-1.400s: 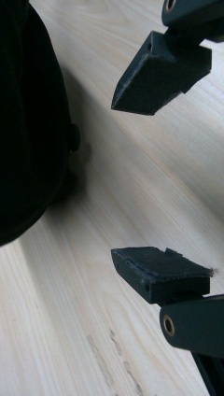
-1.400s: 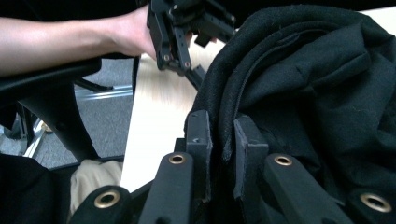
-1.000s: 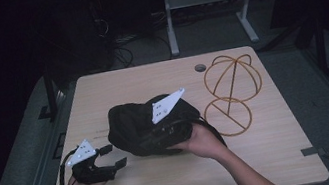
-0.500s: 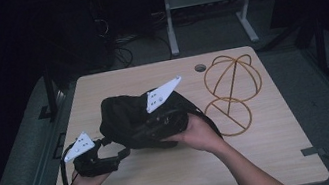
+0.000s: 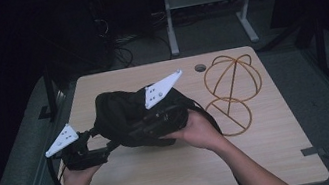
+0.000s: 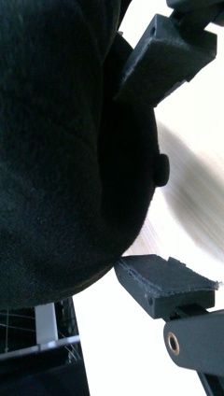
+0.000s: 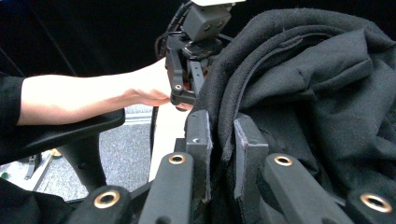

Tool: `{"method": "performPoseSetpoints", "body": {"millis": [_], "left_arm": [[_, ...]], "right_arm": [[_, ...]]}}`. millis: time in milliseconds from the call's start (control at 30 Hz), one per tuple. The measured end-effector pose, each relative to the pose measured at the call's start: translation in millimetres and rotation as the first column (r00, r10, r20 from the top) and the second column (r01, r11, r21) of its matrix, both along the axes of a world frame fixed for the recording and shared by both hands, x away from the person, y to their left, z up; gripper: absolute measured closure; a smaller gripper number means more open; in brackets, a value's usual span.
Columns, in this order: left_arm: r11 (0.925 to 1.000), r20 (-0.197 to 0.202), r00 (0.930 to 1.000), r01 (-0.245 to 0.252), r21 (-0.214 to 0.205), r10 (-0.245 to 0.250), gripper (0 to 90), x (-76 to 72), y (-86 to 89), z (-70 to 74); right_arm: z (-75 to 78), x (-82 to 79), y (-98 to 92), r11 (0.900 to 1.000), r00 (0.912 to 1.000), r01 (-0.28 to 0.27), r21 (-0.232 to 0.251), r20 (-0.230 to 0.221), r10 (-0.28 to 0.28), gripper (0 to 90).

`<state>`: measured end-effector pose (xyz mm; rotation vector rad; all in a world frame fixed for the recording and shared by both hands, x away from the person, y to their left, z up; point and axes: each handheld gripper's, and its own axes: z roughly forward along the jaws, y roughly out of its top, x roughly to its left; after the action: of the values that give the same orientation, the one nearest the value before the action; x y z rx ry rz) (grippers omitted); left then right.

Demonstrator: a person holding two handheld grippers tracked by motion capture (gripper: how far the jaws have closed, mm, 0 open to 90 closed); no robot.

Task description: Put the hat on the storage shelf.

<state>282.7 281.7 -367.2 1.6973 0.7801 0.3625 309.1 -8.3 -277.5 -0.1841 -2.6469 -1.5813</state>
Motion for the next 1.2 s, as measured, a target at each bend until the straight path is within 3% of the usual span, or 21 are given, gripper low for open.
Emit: {"method": "performPoseSetpoints", "body": {"millis": [167, 233, 367, 533, 700, 1200], "left_arm": [[0.9992, -0.019, 0.9995, 0.025, -0.031, -0.025, 17.2, 5.2, -2.0, 0.7], [0.9974, -0.022, 0.9986, 0.048, -0.054, -0.049, 21.3, 6.7, -1.9, 1.0], [0.9905, -0.028, 0.9946, 0.097, -0.097, -0.1, 38.6, 10.3, -2.7, 0.8], [0.9874, -0.02, 0.9926, 0.117, -0.106, -0.12, 69.0, 11.0, -5.0, 2.2], [0.983, -0.012, 0.9899, 0.139, -0.12, -0.142, 84.6, 10.0, -6.3, 4.5], [0.9839, 0.035, 0.9842, 0.175, -0.039, -0.173, 86.1, 8.2, -27.6, 32.3]], "right_arm": [[1.7, -1.5, -0.8, 0.9999, 0.9999, -0.012, 0.006, 0.003, 0.012, 78.8], [1.8, -2.2, -0.5, 0.9998, 0.9998, -0.017, 0.009, 0.003, 0.017, 78.8], [2.4, -3.9, -0.4, 0.9996, 0.9996, -0.027, 0.009, 0.004, 0.027, 78.8], [1.6, -4.8, -3.9, 0.9995, 0.9996, -0.028, 0.012, -0.001, 0.028, 78.8], [0.1, -5.4, -13.7, 0.9994, 0.9997, -0.015, 0.032, -0.019, 0.016, 78.8], [-10.0, -5.8, -52.9, 0.9877, 0.9981, 0.031, 0.153, -0.058, -0.022, 76.7]]}}
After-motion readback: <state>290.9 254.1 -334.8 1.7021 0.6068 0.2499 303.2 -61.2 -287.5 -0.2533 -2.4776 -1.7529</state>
